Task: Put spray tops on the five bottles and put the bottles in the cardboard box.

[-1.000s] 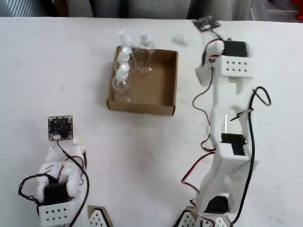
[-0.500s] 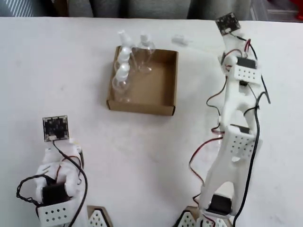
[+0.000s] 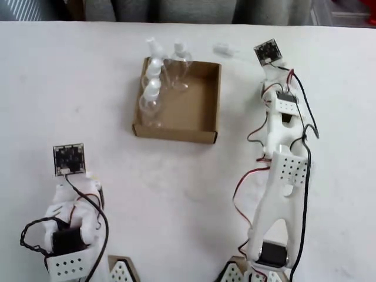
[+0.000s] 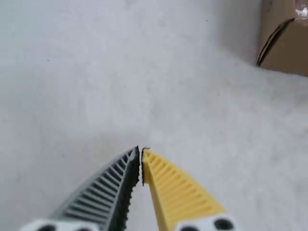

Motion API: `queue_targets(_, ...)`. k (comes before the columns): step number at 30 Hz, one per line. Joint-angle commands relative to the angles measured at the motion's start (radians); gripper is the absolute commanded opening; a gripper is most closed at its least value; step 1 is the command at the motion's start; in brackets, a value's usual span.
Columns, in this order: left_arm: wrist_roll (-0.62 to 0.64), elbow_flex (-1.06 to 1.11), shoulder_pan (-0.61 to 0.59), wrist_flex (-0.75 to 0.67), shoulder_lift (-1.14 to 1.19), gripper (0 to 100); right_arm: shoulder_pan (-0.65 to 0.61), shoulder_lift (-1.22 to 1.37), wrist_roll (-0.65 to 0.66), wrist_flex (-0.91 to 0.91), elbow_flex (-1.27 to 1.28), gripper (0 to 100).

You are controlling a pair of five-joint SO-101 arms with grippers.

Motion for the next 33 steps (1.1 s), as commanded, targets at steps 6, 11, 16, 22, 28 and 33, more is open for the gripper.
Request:
queue_targets(6,-0.003,-0.002,-0.018,0.026,-0.001,2,-0.042,0.291,0.005,-0.225,-0.009,2.5)
queue_targets(11,0.002,-0.002,-0.074,0.035,-0.004,2,-0.045,0.527,0.005,-0.140,-0.195,2.4)
queue_targets(16,0.002,-0.002,-0.077,0.037,-0.004,2,-0.045,0.599,0.002,0.182,-0.299,2.1)
queue_targets(22,0.002,-0.005,-0.108,0.051,-0.004,2,-0.035,0.634,0.021,0.367,-0.351,2.1)
queue_targets(28,0.002,-0.006,-0.133,0.061,-0.004,2,-0.035,0.636,0.021,0.367,-0.354,2.1)
queue_targets(33,0.003,-0.006,-0.114,0.063,-0.004,2,-0.035,0.636,0.021,0.367,-0.354,2.1)
